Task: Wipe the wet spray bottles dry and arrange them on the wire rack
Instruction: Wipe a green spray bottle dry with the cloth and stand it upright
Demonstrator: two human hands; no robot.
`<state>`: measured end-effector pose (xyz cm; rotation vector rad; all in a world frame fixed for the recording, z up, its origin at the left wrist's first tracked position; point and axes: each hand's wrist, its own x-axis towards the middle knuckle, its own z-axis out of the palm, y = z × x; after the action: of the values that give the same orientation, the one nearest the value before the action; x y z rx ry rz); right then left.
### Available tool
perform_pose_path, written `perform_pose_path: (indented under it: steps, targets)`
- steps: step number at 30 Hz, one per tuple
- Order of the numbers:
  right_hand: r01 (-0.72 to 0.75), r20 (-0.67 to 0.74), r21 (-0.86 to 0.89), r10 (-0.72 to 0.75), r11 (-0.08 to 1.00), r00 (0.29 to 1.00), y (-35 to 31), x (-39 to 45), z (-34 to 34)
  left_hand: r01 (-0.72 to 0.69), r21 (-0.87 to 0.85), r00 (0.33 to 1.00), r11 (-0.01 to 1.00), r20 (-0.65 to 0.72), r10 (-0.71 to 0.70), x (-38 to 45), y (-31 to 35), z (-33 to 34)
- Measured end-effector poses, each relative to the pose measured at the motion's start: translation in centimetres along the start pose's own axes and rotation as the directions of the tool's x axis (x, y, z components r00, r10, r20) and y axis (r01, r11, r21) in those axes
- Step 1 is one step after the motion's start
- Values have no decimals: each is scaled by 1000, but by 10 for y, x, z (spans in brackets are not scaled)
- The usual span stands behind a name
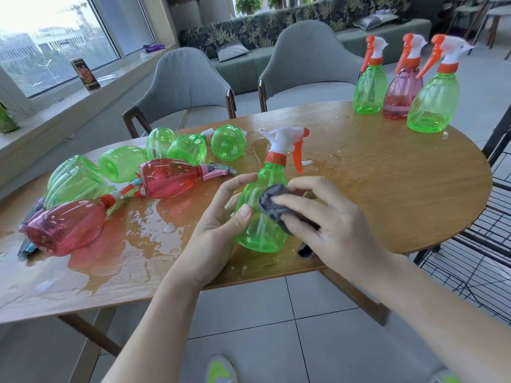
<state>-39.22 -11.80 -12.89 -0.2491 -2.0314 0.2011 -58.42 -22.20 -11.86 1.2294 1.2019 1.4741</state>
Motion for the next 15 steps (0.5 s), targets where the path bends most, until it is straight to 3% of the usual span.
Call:
perform_pose_path:
  steps: [8,12,15]
  targets:
    - [-224,-96,35,226,974,969,9,13,-4,-93,233,996,968,22,90,-3,2,0]
    - [-388,-125,169,410,906,904,3,10,0,-140,368,987,919,-18,158,-2,1,9]
    - [-405,-122,207,435,890,892,0,6,3,-138,411,985,901,-40,169,-3,2,10]
